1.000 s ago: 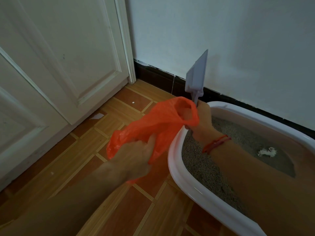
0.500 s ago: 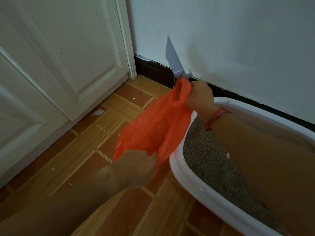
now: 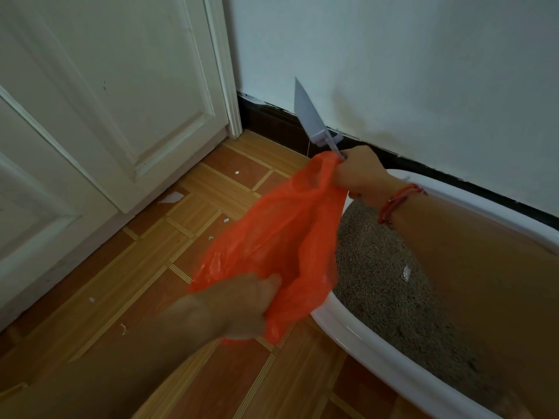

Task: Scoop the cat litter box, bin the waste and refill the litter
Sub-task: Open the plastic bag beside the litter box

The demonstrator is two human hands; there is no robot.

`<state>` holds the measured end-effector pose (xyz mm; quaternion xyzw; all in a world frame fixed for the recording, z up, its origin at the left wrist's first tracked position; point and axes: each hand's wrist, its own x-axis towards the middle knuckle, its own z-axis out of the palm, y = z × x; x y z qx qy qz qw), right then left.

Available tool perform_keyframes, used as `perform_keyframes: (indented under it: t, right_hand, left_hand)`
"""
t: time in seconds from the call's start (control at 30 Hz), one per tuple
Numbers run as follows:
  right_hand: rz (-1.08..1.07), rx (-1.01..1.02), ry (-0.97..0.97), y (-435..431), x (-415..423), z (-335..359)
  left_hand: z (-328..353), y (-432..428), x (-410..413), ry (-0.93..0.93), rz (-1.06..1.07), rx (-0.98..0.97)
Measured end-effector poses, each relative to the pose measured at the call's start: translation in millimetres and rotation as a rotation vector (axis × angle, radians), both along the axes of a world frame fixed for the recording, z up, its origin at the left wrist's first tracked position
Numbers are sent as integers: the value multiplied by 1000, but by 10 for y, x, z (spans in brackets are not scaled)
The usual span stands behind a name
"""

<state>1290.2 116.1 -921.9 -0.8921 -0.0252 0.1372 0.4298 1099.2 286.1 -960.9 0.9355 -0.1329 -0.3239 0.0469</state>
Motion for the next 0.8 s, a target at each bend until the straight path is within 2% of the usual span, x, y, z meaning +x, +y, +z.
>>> perform_keyframes:
  t: [0.07, 0.17, 0.27, 0.3, 0.4, 0.47, 0.5, 0.53, 0.6, 0.63, 0.67, 0.7, 0.73, 0.8]
  right_hand:
    - [112, -91, 8, 14, -28, -9]
    - [253, -429, -144, 71, -38, -119]
    - [139, -453, -224, 129, -9, -243]
    - [112, -444, -227, 153, -17, -265]
    - [122, -390, -203, 209, -52, -291]
    - [146, -297, -174, 219, -72, -273]
    - [149, -248, -148, 218, -72, -271]
    - [146, -209, -124, 219, -78, -267]
    - [141, -169, -81, 215, -87, -274]
    - [148, -156, -68, 208, -91, -282]
    - [157, -140, -60, 206, -101, -284]
    - [162, -121, -53, 203, -108, -283]
    - [166, -101, -45, 199, -115, -280]
    - [155, -44, -38, 202, -127, -298]
  left_hand:
    - [58, -22, 19, 42, 58, -71]
    - [174, -84, -14, 182, 38, -22]
    - [296, -200, -48, 376, -185, 166]
    - [333, -247, -45, 437, -203, 169]
    - [415, -232, 61, 501, -50, 2]
    - [425, -149, 206, 415, 75, -224]
    - [389, -104, 256, 310, 126, -329]
    - [318, -50, 306, 136, 185, -403]
    - [174, 70, 396, -382, 327, -474]
    - [146, 109, 426, -599, 391, -453]
    - [125, 143, 457, -734, 435, -412]
    - [87, 186, 510, -772, 465, -356]
    - [47, 228, 577, -712, 485, -305]
    - [-10, 258, 685, -469, 563, -253]
